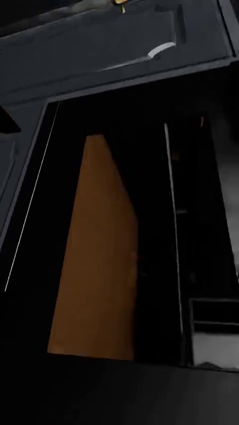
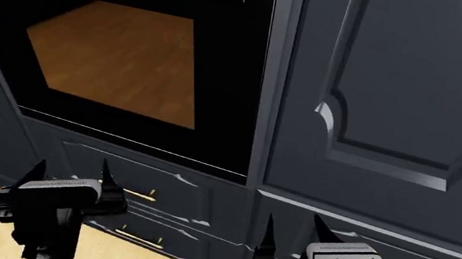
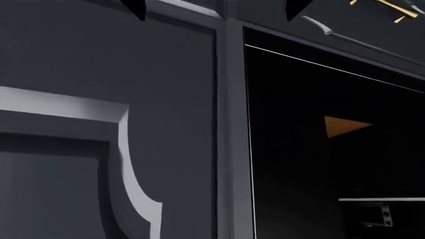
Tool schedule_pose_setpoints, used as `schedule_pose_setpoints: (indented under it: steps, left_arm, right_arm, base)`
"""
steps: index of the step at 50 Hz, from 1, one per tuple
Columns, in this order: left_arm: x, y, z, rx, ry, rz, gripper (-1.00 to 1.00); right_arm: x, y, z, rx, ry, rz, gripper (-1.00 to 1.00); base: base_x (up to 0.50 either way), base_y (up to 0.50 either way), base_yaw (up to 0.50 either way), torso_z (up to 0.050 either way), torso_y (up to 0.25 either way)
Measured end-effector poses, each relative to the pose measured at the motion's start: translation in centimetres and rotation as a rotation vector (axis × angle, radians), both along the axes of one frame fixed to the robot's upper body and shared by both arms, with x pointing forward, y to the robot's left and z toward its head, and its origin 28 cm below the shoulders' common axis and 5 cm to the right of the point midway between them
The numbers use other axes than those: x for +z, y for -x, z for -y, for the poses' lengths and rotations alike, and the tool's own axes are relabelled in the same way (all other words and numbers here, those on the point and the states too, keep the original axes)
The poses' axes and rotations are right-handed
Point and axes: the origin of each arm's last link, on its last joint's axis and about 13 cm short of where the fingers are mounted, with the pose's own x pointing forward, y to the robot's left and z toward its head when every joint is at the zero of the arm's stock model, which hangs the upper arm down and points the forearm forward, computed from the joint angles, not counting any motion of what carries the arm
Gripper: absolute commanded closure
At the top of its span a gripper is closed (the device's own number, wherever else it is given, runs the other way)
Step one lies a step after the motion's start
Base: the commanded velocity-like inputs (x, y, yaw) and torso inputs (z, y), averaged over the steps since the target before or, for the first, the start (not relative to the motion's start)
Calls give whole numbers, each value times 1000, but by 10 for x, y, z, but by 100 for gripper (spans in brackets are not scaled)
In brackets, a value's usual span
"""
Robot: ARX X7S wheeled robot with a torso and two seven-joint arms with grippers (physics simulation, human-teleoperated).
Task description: Open the oven door
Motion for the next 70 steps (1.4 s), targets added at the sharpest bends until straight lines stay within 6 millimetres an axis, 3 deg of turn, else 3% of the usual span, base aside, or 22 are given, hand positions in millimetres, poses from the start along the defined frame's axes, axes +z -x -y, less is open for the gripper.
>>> schedule_pose_setpoints:
  steps: [7,15,21,28,36,46,70]
  left_arm:
    - [86,-23,-17,12,-211,129,-100]
    - [165,-43,-7,-62,-661,249,-100]
    - [206,-48,-1,-64,-998,318,-100]
    - [236,-49,-1,-31,-1242,354,-100]
    - [255,-48,-2,8,-1388,362,-100]
    - [263,-51,-1,8,-1487,354,-100]
    - [236,-74,12,-103,-1525,285,-100]
  right_arm:
    - [1,1,-1,4,2,3,-100]
    - [3,2,-1,4,0,7,-100]
    - [4,2,-1,2,-2,9,-100]
    - [5,2,0,-1,-5,11,-100]
    - [5,2,0,-5,-8,13,-100]
    - [5,1,0,-11,-11,14,-100]
    - [6,-1,1,-22,-14,19,-100]
  base:
    - [0,0,0,0,0]
    - [0,0,0,0,0]
    - [0,0,0,0,0]
    - [0,0,0,0,0]
    - [0,0,0,0,0]
    - [0,0,0,0,0]
    - [0,0,0,0,0]
